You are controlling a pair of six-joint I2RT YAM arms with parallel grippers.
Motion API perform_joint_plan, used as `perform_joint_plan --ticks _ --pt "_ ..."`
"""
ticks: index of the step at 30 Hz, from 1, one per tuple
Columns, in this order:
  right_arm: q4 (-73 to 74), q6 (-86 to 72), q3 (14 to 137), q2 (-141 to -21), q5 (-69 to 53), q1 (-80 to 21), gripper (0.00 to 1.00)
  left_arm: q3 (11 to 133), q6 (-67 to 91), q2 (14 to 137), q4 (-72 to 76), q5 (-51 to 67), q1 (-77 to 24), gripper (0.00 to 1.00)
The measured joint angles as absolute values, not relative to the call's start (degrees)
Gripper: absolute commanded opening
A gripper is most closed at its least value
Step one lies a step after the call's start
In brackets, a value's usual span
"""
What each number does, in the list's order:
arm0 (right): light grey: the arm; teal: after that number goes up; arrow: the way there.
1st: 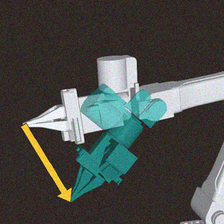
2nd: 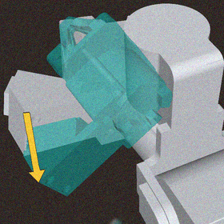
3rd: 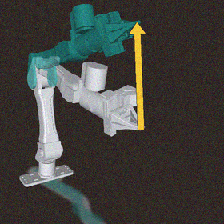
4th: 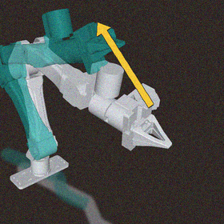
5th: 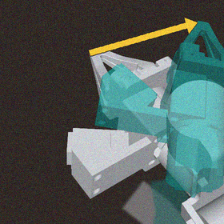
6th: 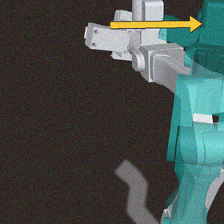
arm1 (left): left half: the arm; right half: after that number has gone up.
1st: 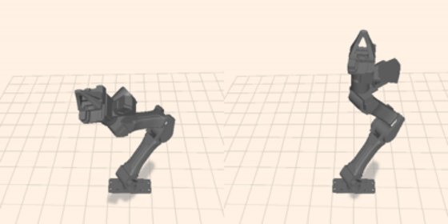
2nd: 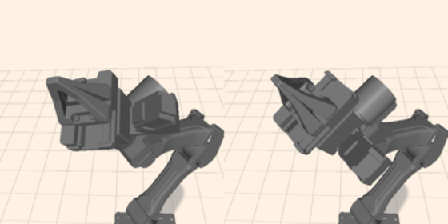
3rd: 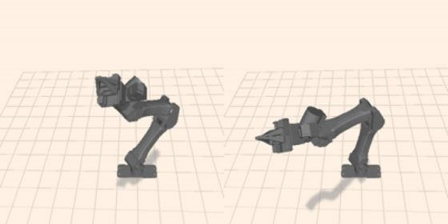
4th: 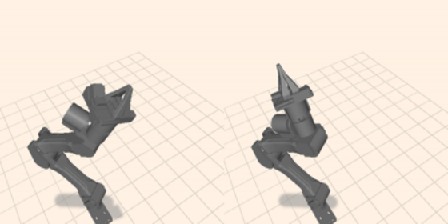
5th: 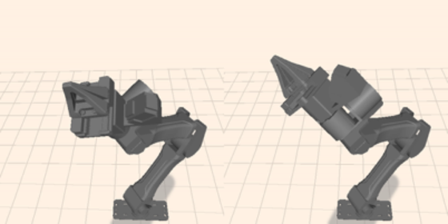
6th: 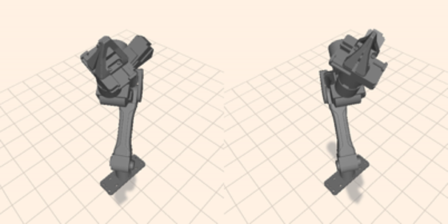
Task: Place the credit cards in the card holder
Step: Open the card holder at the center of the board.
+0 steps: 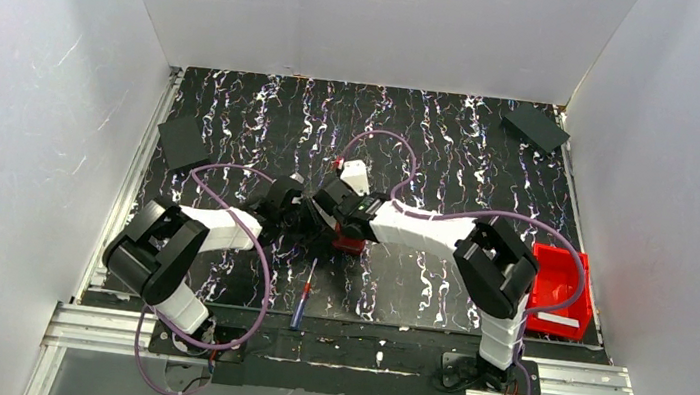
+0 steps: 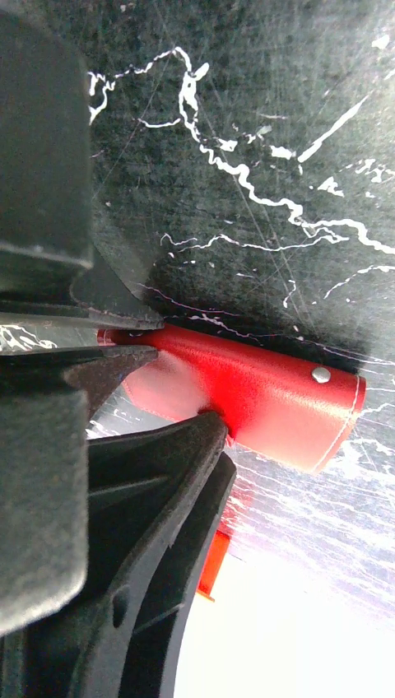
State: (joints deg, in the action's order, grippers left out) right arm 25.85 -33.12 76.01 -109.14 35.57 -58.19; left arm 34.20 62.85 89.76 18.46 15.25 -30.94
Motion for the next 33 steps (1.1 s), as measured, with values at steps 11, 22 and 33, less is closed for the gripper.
perform_joint_plan --ticks 11,22,33 --pt "26.3 -35.9 75.8 -108.9 42.5 -60.6 0.01 33.2 64.1 87.1 18.1 11.8 -31.7 0.0" --pt "13.3 -33.3 53.6 -92.9 31.3 -50.7 0.01 32.6 64.8 86.7 16.4 9.5 -31.7 0.0" --pt "3.5 -26.7 49.1 -88.1 8.6 -35.4 0.69 48.3 59.3 101.0 13.5 18.4 -31.5 0.0"
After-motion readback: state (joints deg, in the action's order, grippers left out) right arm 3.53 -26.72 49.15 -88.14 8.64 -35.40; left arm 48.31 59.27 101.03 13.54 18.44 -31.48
